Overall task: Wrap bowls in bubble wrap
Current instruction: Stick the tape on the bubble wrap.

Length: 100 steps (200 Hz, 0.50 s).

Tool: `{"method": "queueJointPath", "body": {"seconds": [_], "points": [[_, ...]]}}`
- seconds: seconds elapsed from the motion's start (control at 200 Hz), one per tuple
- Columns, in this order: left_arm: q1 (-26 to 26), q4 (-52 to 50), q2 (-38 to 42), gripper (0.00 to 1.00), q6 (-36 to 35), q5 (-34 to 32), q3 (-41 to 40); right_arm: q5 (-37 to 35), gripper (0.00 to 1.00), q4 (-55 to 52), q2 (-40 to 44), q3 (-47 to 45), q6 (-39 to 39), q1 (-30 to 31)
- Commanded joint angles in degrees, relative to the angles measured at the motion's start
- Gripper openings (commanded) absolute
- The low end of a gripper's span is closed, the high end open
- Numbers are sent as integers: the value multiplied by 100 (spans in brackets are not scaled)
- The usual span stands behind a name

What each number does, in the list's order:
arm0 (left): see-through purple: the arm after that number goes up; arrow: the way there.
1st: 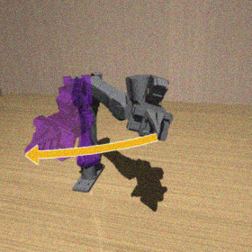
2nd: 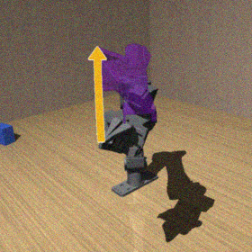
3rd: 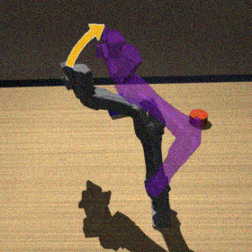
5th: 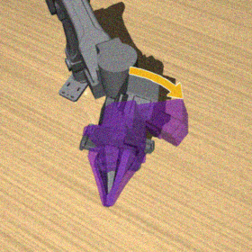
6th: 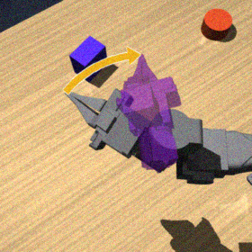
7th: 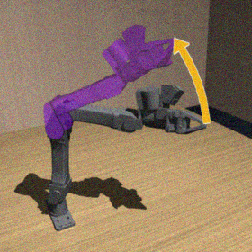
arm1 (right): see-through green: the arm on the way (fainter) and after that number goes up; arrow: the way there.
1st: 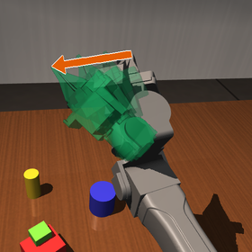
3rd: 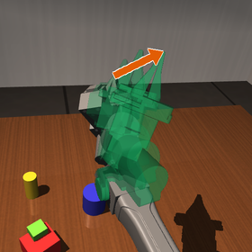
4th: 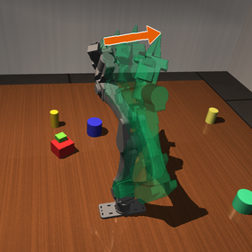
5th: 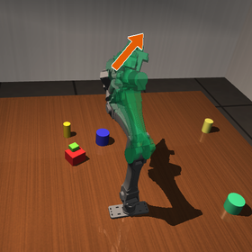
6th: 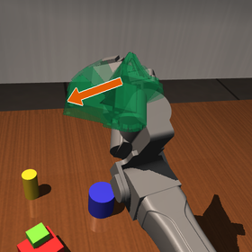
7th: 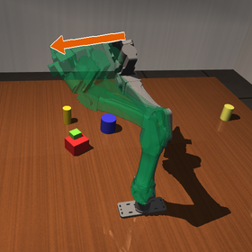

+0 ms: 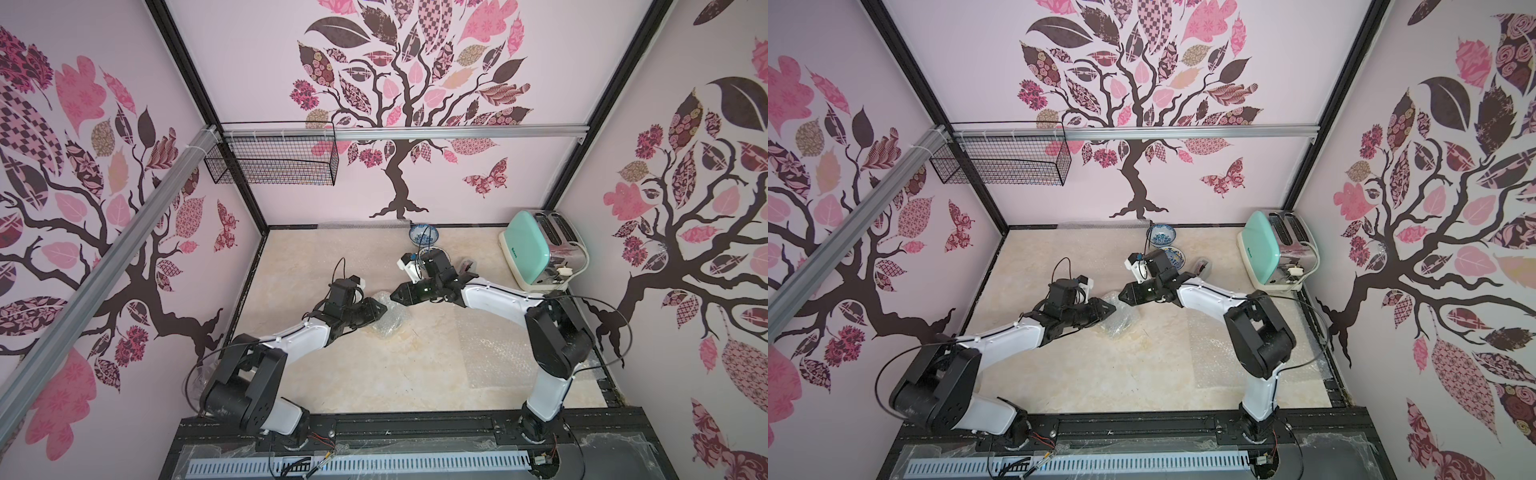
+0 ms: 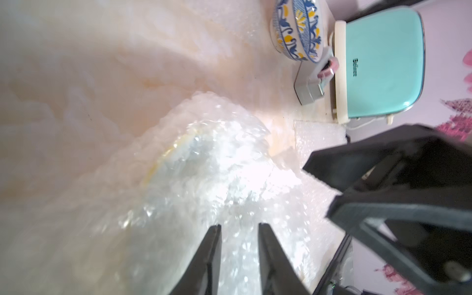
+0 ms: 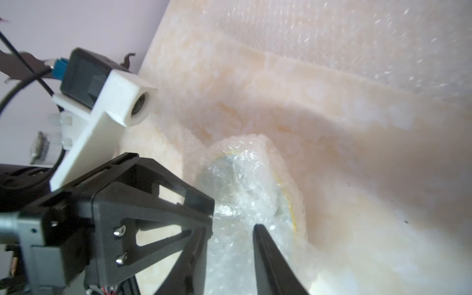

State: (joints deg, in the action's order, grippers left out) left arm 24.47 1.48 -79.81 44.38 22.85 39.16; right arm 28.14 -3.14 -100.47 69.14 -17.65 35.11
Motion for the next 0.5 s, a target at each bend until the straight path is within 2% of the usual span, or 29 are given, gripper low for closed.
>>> {"method": "queueJointPath", "body": {"seconds": [0.0,0.095,0.145,0.29,0.4,0.495], "points": [[23,-1265,708,49,-261,-724,254,-316,37,323,433,-252,-132,-18],[3,-2035,1253,61,-129,-1400,184,-394,37,510,650,-566,-300,-20],[0,-2149,1441,65,7,-1545,10,-356,37,646,731,-738,-395,-16],[-24,-2107,1561,68,302,-1274,-532,-248,37,779,799,-1052,-501,-16],[-43,-1389,1483,70,535,-899,-896,-301,37,828,810,-1173,-513,-13],[-36,-1020,1273,70,611,-521,-877,-333,37,823,822,-1193,-494,-16]]}}
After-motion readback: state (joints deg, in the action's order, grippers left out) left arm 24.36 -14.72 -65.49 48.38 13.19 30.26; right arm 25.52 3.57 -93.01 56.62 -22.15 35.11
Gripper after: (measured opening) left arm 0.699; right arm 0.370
